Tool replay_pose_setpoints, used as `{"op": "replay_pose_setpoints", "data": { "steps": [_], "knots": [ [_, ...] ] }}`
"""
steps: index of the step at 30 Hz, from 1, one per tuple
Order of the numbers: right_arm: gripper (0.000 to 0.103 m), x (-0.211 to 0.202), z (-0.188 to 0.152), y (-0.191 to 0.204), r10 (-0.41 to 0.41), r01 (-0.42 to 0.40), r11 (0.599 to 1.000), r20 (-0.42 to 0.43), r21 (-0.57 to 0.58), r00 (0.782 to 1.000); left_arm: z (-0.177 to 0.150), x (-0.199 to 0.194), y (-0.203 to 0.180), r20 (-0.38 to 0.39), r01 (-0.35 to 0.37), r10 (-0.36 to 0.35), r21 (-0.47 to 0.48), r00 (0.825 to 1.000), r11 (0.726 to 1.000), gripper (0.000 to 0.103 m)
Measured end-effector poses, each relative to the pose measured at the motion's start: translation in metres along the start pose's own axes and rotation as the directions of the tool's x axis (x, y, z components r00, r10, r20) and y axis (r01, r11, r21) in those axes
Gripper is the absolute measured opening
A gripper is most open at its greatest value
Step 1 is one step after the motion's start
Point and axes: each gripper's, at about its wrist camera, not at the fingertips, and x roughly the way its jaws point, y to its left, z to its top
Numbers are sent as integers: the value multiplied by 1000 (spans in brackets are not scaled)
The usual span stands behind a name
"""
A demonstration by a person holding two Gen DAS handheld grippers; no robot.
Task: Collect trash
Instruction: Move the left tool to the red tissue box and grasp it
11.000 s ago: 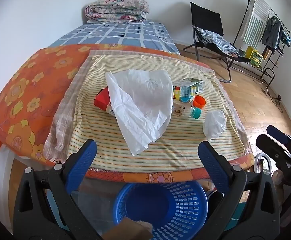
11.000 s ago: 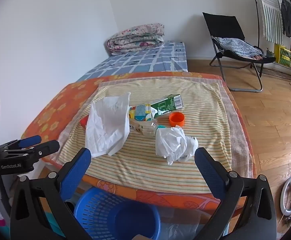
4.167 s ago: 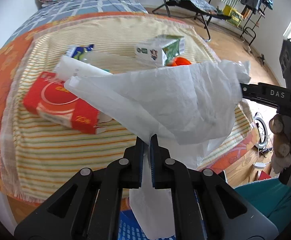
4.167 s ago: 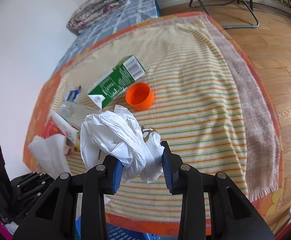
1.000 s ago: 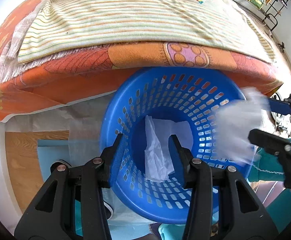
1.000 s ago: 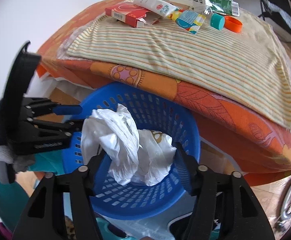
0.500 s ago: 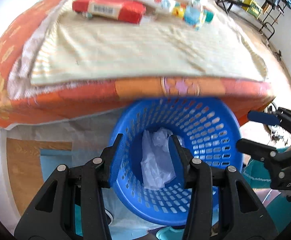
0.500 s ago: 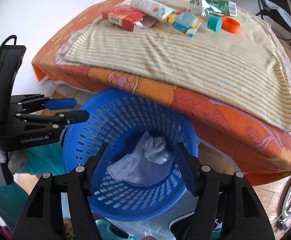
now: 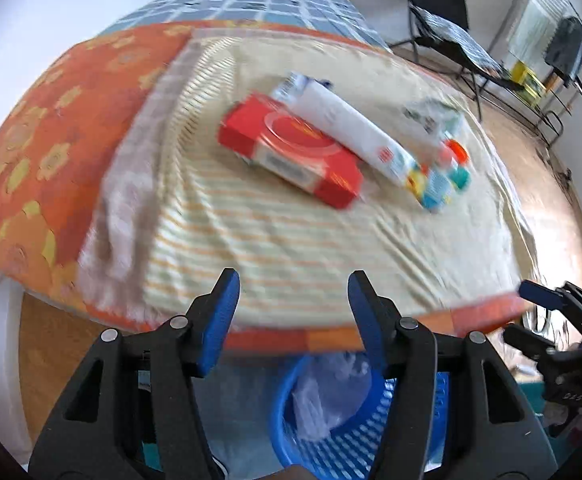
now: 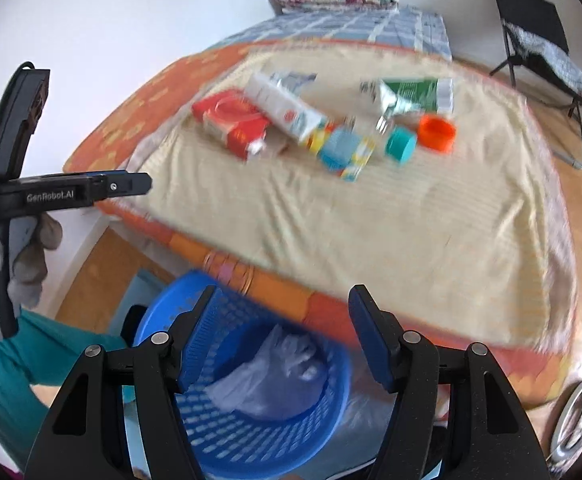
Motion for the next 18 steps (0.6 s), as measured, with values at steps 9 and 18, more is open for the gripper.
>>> {"op": "replay_pose_setpoints", "data": {
  "steps": [9,18],
  "knots": [
    [65,-8,56,-46,-18,9,994,76,111,997,35,17,52,-12,53,-57,-235,998,971,58],
    [65,3,90,-88,-34,9,967,94,255,995,54,46,72,-21,98,-118,-422,993,901,58]
  ]
}}
